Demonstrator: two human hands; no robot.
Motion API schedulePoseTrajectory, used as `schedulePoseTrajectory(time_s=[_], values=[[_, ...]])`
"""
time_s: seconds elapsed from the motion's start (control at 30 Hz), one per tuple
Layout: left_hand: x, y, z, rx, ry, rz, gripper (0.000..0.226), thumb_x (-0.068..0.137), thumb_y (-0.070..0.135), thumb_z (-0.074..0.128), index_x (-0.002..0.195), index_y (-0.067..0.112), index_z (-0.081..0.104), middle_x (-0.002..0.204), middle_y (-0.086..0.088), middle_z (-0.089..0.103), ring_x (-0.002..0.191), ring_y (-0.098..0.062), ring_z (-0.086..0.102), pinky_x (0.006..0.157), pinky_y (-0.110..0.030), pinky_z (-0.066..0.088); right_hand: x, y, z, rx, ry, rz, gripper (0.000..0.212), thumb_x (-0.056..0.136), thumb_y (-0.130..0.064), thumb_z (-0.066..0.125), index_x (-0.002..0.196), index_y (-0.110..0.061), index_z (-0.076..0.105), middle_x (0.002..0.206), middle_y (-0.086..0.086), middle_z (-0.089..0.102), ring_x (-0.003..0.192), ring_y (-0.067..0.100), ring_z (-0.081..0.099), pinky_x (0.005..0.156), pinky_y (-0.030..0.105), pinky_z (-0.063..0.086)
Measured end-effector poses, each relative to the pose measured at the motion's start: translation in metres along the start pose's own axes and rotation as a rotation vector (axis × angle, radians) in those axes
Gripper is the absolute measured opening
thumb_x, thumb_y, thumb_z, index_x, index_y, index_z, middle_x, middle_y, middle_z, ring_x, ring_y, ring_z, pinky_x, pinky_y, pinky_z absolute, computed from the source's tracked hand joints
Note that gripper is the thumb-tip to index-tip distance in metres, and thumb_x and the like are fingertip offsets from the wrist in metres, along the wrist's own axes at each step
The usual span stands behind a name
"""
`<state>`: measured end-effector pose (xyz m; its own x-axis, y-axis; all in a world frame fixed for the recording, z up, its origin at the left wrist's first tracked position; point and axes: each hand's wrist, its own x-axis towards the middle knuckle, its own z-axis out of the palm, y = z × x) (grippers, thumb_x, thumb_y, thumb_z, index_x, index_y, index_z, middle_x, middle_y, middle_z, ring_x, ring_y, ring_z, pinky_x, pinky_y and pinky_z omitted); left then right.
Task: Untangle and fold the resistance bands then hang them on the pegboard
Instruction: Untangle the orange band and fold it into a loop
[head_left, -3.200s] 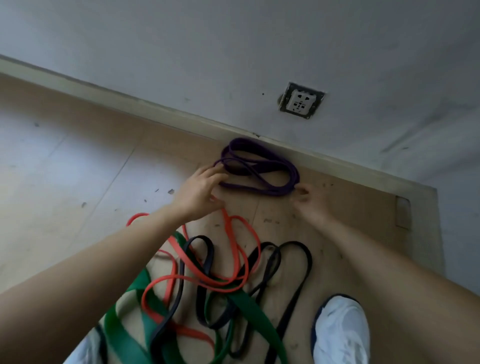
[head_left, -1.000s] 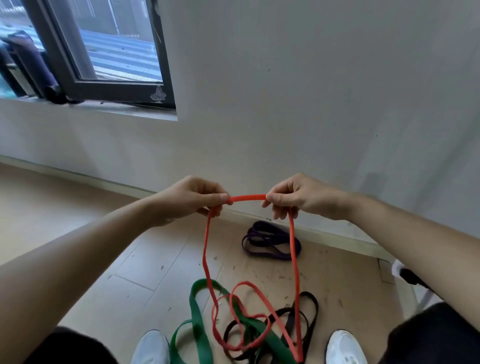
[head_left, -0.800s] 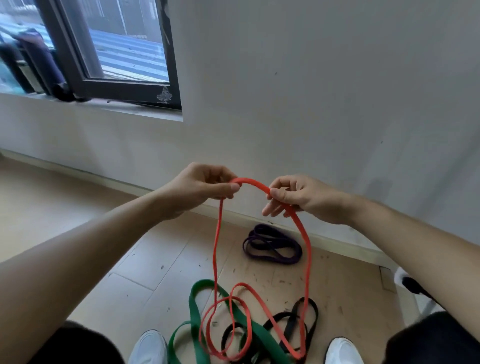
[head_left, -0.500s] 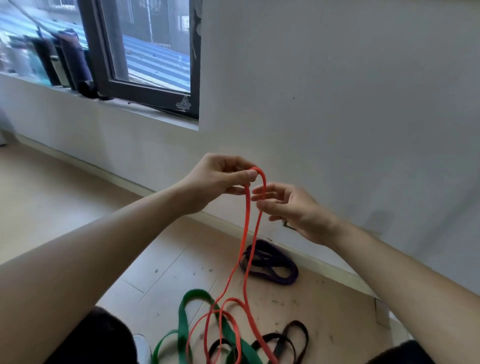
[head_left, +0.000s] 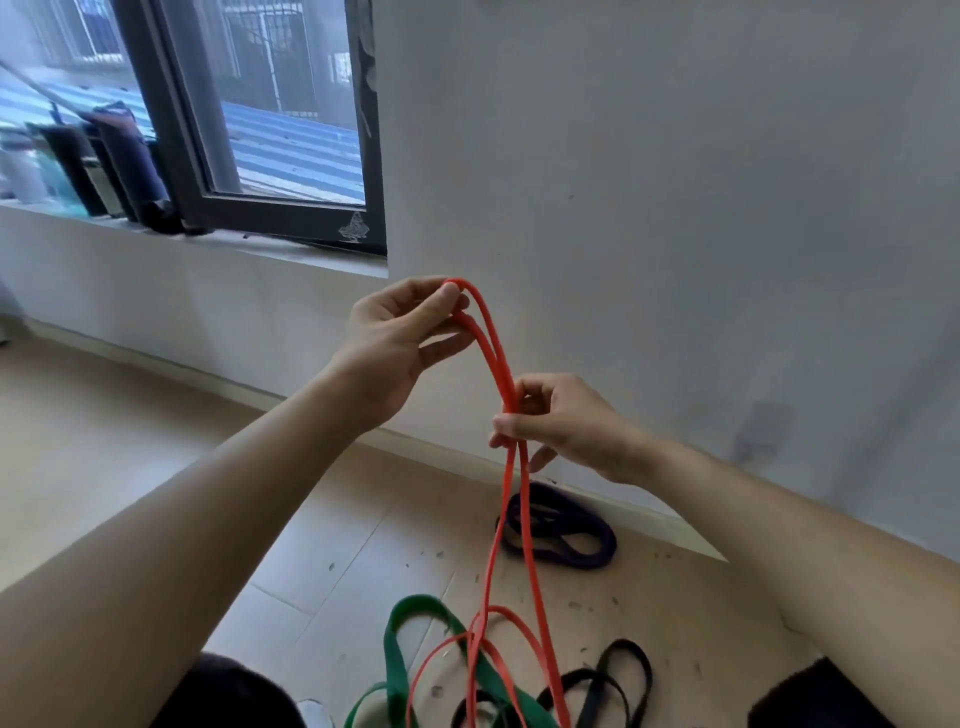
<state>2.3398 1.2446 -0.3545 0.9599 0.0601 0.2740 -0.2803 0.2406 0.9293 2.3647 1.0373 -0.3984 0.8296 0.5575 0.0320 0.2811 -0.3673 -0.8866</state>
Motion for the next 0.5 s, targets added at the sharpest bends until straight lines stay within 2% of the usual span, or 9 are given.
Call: schedulePoseTrajectory(time_s=[0.13, 0.27, 0.37, 0.5], values=[[0.003, 0.0, -0.016, -0.074, 0.065, -0.004, 0.014, 0.1, 0.015, 0.058, 0.105, 0.006, 0.068, 0.097, -0.009, 0.072, 0.094, -0.022, 0.072, 0.085, -0.033, 0.059, 0.001, 0.012, -0.014, -0.113, -0.067, 0.074, 0.012, 0.091, -0.01, 0.072, 0.101, -0.006, 0.068, 0.094, 0.01, 0.074, 0.089, 0.023, 0.075, 0.068, 0.034, 0.063], [0.005, -0.003, -0.037, -0.08, 0.205, -0.011, 0.011, 0.102, 0.013, 0.055, 0.103, 0.007, 0.065, 0.097, -0.009, 0.069, 0.092, -0.022, 0.071, 0.085, -0.033, 0.061, 0.003, 0.035, -0.028, -0.201, -0.166, 0.207, 0.015, 0.09, -0.009, 0.072, 0.102, 0.0, 0.068, 0.094, 0.016, 0.071, 0.095, 0.034, 0.073, 0.072, 0.04, 0.064], [0.003, -0.013, -0.061, 0.156, 0.198, -0.119, 0.009, 0.102, 0.01, 0.056, 0.104, 0.005, 0.064, 0.101, -0.011, 0.068, 0.1, -0.026, 0.07, 0.083, -0.031, 0.063, 0.001, 0.042, -0.036, -0.155, -0.138, 0.207, 0.014, 0.092, -0.009, 0.071, 0.103, 0.0, 0.07, 0.093, 0.015, 0.074, 0.092, 0.031, 0.074, 0.071, 0.037, 0.064], [0.001, -0.039, -0.095, 0.617, 0.088, -0.321, 0.009, 0.097, 0.005, 0.062, 0.105, 0.004, 0.068, 0.106, -0.019, 0.071, 0.107, -0.036, 0.069, 0.089, -0.038, 0.06, -0.003, 0.042, -0.044, -0.109, -0.011, 0.124, 0.012, 0.094, -0.009, 0.07, 0.104, -0.003, 0.072, 0.091, 0.014, 0.077, 0.084, 0.026, 0.076, 0.068, 0.035, 0.063]])
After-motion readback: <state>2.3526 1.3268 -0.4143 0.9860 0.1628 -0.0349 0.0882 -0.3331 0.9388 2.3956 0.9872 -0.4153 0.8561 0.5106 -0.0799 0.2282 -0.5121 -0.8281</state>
